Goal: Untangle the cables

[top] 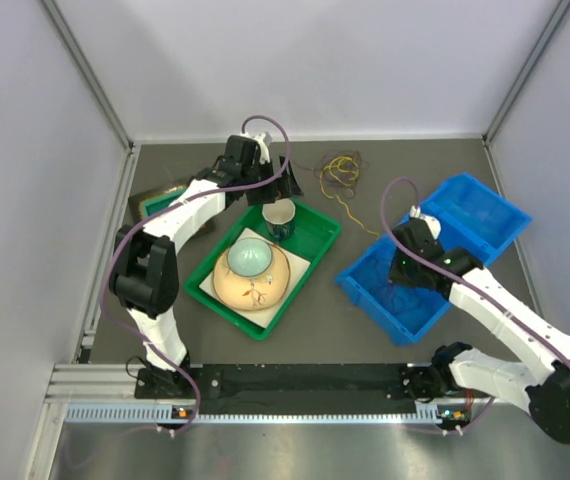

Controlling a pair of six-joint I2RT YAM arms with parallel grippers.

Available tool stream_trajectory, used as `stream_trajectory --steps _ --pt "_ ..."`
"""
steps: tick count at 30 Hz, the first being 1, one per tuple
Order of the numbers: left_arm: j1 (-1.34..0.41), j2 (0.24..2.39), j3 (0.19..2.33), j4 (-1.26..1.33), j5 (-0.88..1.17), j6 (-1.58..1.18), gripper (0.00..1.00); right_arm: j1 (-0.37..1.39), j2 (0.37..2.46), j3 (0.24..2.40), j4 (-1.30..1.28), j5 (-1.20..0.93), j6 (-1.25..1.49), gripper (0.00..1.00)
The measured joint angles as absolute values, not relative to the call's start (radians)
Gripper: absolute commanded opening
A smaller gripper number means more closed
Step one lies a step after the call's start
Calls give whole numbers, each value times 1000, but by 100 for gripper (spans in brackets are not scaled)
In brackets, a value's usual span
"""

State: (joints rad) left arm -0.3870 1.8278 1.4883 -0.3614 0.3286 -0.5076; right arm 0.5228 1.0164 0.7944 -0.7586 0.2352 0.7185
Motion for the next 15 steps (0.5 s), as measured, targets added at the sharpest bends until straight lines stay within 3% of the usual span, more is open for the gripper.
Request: stream_trajectory --steps 1,2,5,8,15 --pt "-387 1828 1488 -361 329 -507 99 527 1032 789 -757 241 719 23" --pt "-387 1828 1488 -361 329 -507 99 529 1041 786 -759 247 719 46" --pt "-387 1828 1488 -362 329 -507 99 530 1026 790 -776 279 715 71" --pt "-388 1828 1488 -361 332 -505 99 530 987 841 -817 303 701 76" --pt "-413 1828 1488 -362 331 -479 99 530 898 980 -833 326 683 74"
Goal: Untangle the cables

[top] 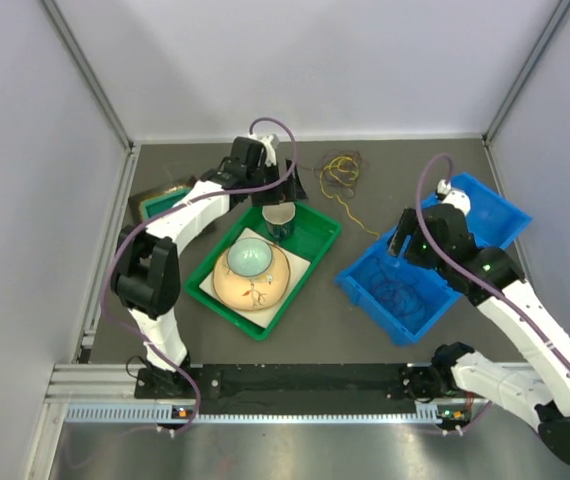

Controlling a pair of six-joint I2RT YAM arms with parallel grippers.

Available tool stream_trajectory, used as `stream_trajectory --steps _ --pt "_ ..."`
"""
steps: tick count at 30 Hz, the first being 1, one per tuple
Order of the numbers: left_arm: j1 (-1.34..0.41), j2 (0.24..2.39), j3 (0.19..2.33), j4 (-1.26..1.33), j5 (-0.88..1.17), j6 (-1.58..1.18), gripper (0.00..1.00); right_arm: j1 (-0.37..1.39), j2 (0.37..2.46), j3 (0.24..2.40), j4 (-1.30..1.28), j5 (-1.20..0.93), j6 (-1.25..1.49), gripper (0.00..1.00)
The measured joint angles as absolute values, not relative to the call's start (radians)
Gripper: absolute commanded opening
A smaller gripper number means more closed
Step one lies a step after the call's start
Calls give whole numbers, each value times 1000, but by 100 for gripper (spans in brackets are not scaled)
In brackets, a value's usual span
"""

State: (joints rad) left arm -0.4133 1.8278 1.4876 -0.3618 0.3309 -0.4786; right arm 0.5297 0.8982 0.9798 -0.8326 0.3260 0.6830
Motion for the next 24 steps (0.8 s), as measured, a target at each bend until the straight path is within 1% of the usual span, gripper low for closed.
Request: stream_trajectory --steps 5,10,13,18,24 --pt "-444 1828 1495 -374 303 -451 99 530 918 1033 -825 370 656 74" --pt "-476 1838 1552 -398 239 -424 99 530 1052 1087 -775 403 608 77" --pt "-488 1842 1576 -414 184 -412 99 513 1179 1158 -723 395 565 76" --pt "-482 1875 1652 -489 87 -389 99 434 1414 1291 -609 299 514 73" --pt "-432 1879 1674 -519 44 -389 99 403 1745 1520 -557 150 423 74"
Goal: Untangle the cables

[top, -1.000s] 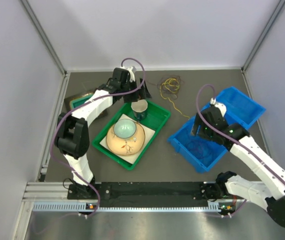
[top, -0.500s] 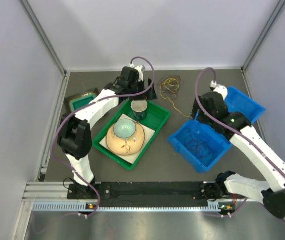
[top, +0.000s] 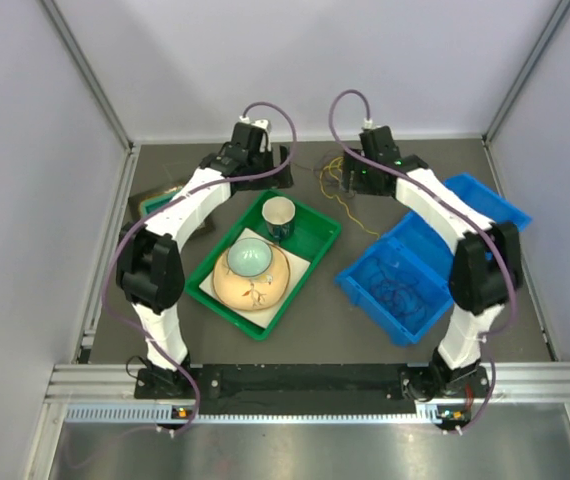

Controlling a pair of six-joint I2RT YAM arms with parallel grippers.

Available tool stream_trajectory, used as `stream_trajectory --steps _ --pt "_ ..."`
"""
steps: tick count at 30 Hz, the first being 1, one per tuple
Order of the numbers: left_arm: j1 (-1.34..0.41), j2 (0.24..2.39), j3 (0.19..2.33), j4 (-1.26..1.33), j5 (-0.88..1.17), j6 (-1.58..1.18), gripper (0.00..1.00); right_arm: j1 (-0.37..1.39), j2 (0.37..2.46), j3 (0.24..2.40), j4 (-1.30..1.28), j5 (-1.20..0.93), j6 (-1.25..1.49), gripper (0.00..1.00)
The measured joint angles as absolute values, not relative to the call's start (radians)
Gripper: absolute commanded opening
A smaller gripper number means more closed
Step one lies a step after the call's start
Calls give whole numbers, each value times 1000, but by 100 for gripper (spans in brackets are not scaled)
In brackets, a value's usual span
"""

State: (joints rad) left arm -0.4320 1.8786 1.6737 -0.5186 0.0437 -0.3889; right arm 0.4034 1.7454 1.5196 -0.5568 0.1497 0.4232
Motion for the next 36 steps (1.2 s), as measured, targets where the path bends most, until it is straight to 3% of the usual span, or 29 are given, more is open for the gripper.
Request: stream_trajectory --steps 5,7,10,11,13,23,36 --pt "-363 1861 1660 -524 35 -388 99 404 1982 1667 -569 75 348 71" --pt "-345 1843 1645 -524 32 -386 99 403 2048 1695 -575 75 336 64" --pt "-343 1819 1621 -524 36 -385 99 403 2106 1705 -589 75 323 44" --pt "-346 1814 1615 -524 37 -384 99 403 2121 1708 -596 75 320 24" --pt "-350 1811 1612 -524 38 -381 99 403 2138 1710 -601 73 307 1" --pt "-354 1811 1612 -523 60 -372 99 403 2038 1718 -641 67 297 0" --pt "-354 1813 1669 -461 161 -413 99 402 1662 2085 -719 -123 318 0"
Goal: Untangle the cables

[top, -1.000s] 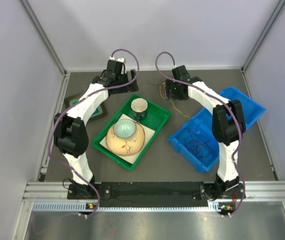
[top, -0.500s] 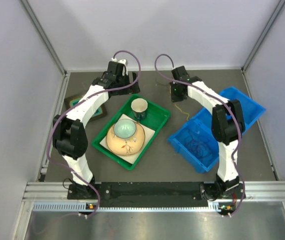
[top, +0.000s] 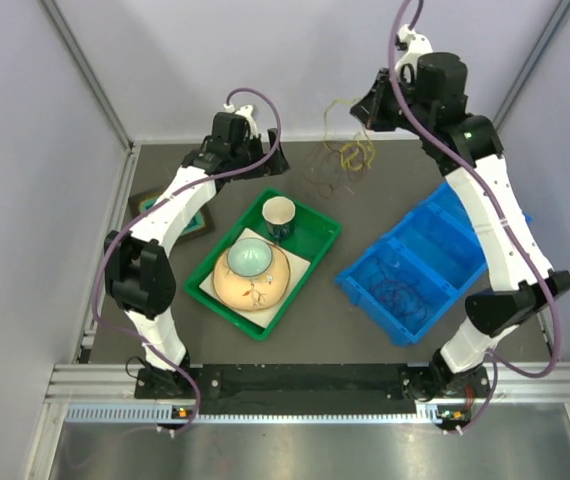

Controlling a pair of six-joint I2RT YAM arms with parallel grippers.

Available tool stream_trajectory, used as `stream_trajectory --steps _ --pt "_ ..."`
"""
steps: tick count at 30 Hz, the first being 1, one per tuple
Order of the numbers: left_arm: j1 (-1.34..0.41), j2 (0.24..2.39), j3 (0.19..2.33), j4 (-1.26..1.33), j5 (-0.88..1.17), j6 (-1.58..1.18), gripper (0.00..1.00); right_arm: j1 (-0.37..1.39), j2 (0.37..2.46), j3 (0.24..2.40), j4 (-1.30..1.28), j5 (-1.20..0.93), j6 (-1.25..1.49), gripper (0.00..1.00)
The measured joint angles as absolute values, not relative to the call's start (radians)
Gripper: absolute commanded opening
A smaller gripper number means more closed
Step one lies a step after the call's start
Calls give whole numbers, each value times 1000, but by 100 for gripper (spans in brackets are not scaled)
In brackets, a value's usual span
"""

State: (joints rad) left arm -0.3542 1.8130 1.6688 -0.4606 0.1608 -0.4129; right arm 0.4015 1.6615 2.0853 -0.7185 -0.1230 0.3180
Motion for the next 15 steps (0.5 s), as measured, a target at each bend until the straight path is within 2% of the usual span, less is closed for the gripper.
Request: stream_trajectory --steps 5,15 --pt "-354 1813 1606 -356 243 -429 99 401 1640 2092 -681 -213 386 0" --pt "-354 1811 1508 -167 460 -439 98 396 1692 2075 -682 -242 451 0"
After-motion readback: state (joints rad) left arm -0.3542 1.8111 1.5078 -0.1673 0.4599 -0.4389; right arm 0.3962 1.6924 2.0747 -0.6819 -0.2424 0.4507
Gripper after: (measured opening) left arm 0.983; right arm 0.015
